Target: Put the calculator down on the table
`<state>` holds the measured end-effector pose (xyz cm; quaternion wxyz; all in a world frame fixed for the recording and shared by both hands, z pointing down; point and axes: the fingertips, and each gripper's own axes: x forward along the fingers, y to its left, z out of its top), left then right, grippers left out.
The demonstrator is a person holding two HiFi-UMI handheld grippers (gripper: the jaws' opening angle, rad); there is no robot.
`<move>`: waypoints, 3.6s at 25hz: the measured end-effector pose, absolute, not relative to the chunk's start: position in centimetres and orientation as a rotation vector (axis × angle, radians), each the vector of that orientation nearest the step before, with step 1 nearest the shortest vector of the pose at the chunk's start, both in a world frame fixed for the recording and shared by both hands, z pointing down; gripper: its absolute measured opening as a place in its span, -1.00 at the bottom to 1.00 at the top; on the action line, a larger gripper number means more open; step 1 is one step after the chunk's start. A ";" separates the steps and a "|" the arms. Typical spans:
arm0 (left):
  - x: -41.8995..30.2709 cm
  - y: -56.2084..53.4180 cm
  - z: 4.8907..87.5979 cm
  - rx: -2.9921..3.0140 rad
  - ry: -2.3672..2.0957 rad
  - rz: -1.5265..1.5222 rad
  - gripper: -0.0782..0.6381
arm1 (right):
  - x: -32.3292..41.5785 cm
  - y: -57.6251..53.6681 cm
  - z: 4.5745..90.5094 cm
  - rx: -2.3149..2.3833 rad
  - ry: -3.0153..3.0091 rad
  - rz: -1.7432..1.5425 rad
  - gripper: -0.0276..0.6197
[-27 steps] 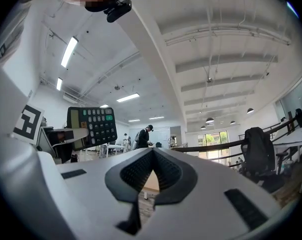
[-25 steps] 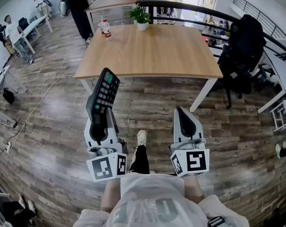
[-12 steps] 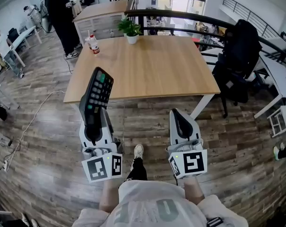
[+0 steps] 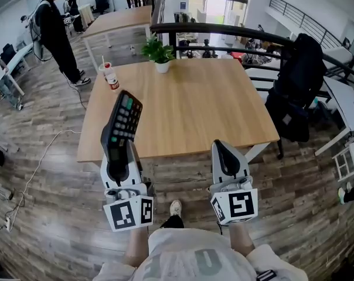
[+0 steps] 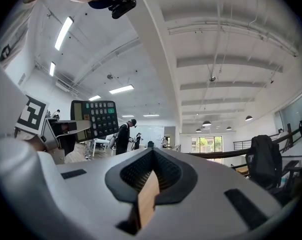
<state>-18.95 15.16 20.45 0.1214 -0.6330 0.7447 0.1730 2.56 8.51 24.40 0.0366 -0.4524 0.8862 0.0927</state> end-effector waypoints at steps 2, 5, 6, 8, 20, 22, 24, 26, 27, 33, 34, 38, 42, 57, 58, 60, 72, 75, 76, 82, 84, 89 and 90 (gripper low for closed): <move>-20.7 12.7 20.2 -1.844 2.166 0.513 -0.45 | 0.6 6.0 24.0 -1.381 2.727 0.292 -0.86; -23.4 8.8 20.0 -1.834 2.173 0.513 -0.45 | -2.3 2.3 23.3 -1.362 2.741 0.315 -0.86; -24.1 7.6 20.0 -1.836 2.176 0.513 -0.45 | -3.0 1.0 23.2 -1.359 2.744 0.317 -0.86; -25.3 5.4 19.9 -1.835 2.173 0.505 -0.45 | -4.4 -1.3 23.2 -1.357 2.748 0.306 -0.86; -26.7 -4.5 21.8 -1.871 2.221 0.446 -0.45 | -6.5 -10.6 25.4 -1.344 2.801 0.212 -0.86; -25.9 -6.2 21.9 -1.869 2.220 0.414 -0.45 | -6.1 -12.6 25.5 -1.326 2.803 0.203 -0.86; -25.1 -8.3 21.9 -1.861 2.224 0.403 -0.45 | -5.6 -14.6 25.4 -1.298 2.803 0.209 -0.86; -24.3 -10.4 21.8 -1.859 2.223 0.402 -0.45 | -4.9 -16.6 25.4 -1.285 2.807 0.219 -0.86; -23.8 -11.4 21.7 -1.860 2.217 0.396 -0.45 | -4.4 -17.7 25.4 -1.286 2.808 0.220 -0.86; -20.1 -17.8 21.9 -1.894 2.188 0.305 -0.45 | -0.3 -23.3 24.9 -1.282 2.787 0.218 -0.86; -19.7 -18.5 22.0 -1.896 2.192 0.310 -0.45 | 0.3 -23.9 24.8 -1.286 2.782 0.221 -0.86; -18.5 -20.5 22.5 -1.917 2.207 0.360 -0.45 | 1.5 -26.2 25.6 -1.324 2.777 0.186 -0.86; -18.5 -21.7 22.5 -1.939 2.205 0.368 -0.45 | 1.2 -27.3 25.4 -1.304 2.780 0.177 -0.86; -20.1 -25.2 22.9 -2.195 2.118 0.268 -0.45 | -0.3 -28.8 25.7 -1.394 2.759 0.129 -0.86; -20.0 -25.3 22.9 -2.219 2.105 0.259 -0.45 | -0.4 -28.9 25.8 -1.404 2.759 0.127 -0.86; -19.8 -25.6 22.8 -2.269 2.067 0.228 -0.45 | -0.4 -29.0 25.9 -1.417 2.764 0.132 -0.86; -17.5 -31.3 27.0 -2.692 1.581 -0.483 -0.45 | 1.6 -30.4 28.7 -1.481 2.829 0.029 -0.86; -16.1 -32.0 30.1 -2.780 1.368 -0.748 -0.45 | 1.8 -30.3 29.5 -1.489 2.853 -0.016 -0.86; -15.7 -32.1 31.3 -2.788 1.298 -0.843 -0.45 | 1.8 -30.4 29.7 -1.491 2.863 -0.021 -0.86; -13.7 -31.0 39.8 -2.875 0.884 -1.335 -0.45 | 2.4 -29.7 31.4 -1.499 2.882 -0.146 -0.86; -13.2 -30.2 42.4 -2.878 0.728 -1.485 -0.45 | 2.5 -29.1 32.4 -1.504 2.886 -0.215 -0.86; -12.2 -28.2 47.5 -2.838 0.329 -1.805 -0.45 | 2.5 -28.0 34.8 -1.496 2.930 -0.325 -0.86; -11.9 -27.9 48.4 -2.837 0.260 -1.847 -0.45 | 2.6 -27.7 35.3 -1.491 2.945 -0.342 -0.86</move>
